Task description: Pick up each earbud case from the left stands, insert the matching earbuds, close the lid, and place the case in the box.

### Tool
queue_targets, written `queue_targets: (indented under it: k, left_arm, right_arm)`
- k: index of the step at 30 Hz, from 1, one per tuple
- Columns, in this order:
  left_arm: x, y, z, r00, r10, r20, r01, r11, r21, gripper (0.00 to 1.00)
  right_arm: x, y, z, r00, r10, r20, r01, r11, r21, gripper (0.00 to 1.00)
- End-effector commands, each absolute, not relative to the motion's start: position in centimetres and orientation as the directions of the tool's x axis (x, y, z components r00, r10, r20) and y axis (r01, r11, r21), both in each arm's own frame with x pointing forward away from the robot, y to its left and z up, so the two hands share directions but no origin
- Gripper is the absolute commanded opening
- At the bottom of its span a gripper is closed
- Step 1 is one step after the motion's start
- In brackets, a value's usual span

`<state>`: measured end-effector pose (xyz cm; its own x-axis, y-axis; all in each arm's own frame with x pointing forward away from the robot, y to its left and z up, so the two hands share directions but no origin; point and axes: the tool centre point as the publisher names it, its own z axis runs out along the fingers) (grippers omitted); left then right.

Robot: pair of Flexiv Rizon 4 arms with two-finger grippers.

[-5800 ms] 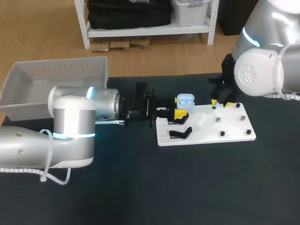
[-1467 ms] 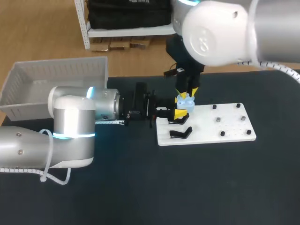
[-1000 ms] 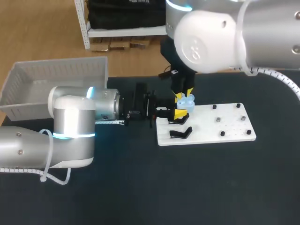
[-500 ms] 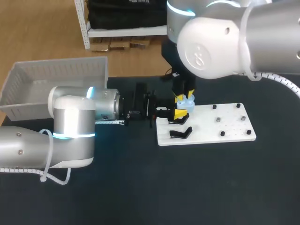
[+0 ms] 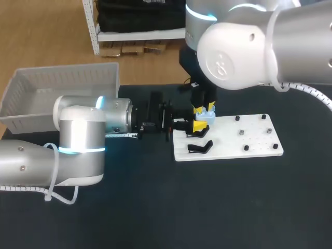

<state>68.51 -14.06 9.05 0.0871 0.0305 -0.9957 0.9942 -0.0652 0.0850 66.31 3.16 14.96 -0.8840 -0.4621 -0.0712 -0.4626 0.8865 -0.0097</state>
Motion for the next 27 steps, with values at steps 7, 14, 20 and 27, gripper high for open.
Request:
queue_targets:
  k: [7, 14, 20, 27]
  left_arm:
    - [68.4, -14.09, 8.91, 0.091, 0.027, -0.995, 0.994, -0.06, 0.089, 0.0]
    - [68.4, -14.09, 8.91, 0.091, 0.027, -0.995, 0.994, -0.06, 0.089, 0.0]
    - [68.4, -14.09, 8.91, 0.091, 0.027, -0.995, 0.994, -0.06, 0.089, 0.0]
    - [68.4, -14.09, 8.91, 0.091, 0.027, -0.995, 0.994, -0.06, 0.089, 0.0]
  right_arm:
    - [66.38, 3.1, 14.59, -0.887, -0.456, -0.068, -0.457, 0.89, -0.008, 0.0]
    - [66.49, 3.05, 14.5, -0.888, -0.454, -0.066, -0.455, 0.891, -0.008, 0.0]
    - [66.66, 3.15, 14.74, -0.887, -0.456, -0.072, -0.457, 0.89, -0.01, 0.0]
    - [66.77, 3.28, 14.77, -0.886, -0.459, -0.072, -0.459, 0.888, -0.013, 0.0]
